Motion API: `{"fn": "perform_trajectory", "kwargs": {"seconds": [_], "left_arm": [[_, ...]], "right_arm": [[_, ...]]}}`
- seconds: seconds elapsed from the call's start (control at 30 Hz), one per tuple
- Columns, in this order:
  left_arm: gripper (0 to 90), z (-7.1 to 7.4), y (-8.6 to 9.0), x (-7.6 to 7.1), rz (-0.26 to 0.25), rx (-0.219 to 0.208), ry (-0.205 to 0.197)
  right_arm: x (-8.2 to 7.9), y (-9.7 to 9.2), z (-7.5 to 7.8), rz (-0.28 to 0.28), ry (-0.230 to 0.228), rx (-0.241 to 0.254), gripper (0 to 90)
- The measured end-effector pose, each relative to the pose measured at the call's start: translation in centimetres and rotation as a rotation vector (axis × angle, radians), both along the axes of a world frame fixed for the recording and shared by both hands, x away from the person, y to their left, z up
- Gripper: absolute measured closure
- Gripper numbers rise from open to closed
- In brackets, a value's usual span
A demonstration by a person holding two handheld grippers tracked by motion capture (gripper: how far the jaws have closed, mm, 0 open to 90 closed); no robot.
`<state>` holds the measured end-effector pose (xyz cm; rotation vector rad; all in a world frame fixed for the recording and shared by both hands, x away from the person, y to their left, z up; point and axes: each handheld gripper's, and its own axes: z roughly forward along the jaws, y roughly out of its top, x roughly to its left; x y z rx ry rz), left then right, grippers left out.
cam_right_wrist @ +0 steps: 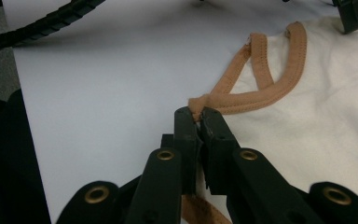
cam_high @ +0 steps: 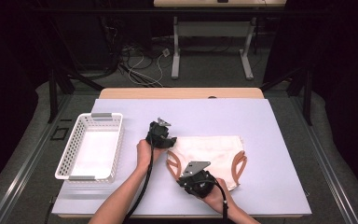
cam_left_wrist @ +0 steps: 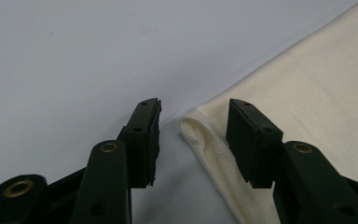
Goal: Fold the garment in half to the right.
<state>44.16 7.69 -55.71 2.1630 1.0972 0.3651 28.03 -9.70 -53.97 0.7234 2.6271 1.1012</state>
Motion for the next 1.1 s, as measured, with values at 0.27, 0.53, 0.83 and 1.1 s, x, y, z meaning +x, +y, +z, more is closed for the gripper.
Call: {"fn": "perform_trajectory", "kwargs": {"seconds": [0.27,0.53,0.83,1.1], "left_arm": [[56.7,-0.08,-0.12,0.04,-0.006,0.001,-0.008],[78.8,-0.12,-0.53,-0.32,-0.043,-0.031,0.002],[87.2,-0.03,-0.68,-0.28,-0.057,-0.037,0.016],[87.5,0.72,-0.19,-0.27,-0.069,-0.030,0.009]], "right_arm": [[-0.14,0.30,-0.14,-0.004,-0.009,-0.023,86.3],[-0.22,0.41,-0.11,-0.005,-0.021,-0.024,86.6],[-0.38,0.40,-0.02,-0.010,-0.019,-0.021,86.9],[-0.32,0.13,0.45,-0.018,-0.013,0.026,86.9]]}}
